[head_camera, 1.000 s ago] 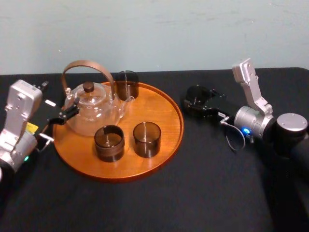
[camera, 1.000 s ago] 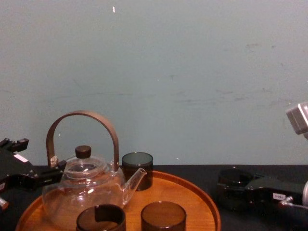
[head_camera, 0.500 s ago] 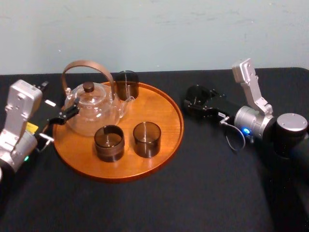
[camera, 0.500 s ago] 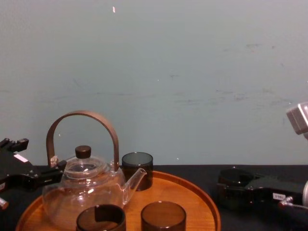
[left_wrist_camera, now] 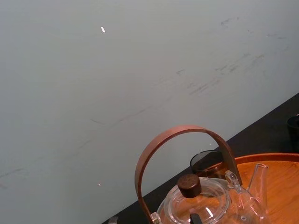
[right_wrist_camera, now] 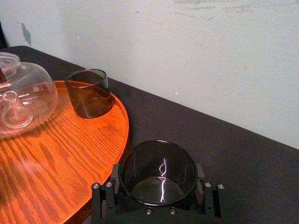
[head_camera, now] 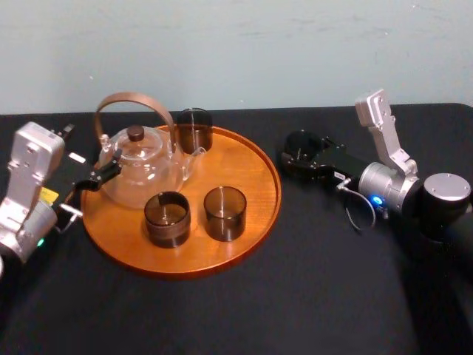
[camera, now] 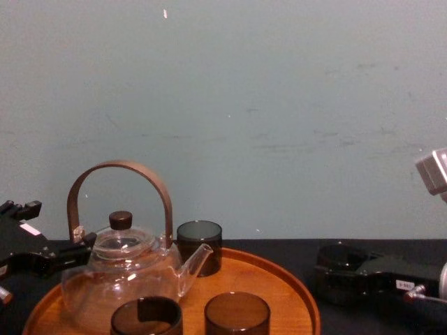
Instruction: Pick up the glass from the table and place it on the tray.
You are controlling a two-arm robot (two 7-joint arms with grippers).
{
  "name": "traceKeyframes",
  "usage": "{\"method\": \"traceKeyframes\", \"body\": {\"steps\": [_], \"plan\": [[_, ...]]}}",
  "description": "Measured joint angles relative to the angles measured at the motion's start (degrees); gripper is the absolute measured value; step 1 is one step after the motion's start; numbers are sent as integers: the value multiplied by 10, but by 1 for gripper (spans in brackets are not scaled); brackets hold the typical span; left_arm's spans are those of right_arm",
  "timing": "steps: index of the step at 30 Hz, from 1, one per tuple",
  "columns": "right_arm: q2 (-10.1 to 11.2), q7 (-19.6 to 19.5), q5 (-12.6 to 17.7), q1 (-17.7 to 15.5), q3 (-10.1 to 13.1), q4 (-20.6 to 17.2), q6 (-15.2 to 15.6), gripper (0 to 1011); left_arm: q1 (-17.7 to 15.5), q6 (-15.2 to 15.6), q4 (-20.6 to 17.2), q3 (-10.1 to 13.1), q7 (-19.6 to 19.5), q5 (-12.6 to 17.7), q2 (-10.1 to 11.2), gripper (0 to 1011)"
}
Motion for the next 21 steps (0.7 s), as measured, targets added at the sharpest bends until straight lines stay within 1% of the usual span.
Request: {"method": "traceKeyframes", "body": {"steps": [21], "plan": [[0,0,0,0,0,0,0,907,0,0,0,0,0,0,0,1001]]}}
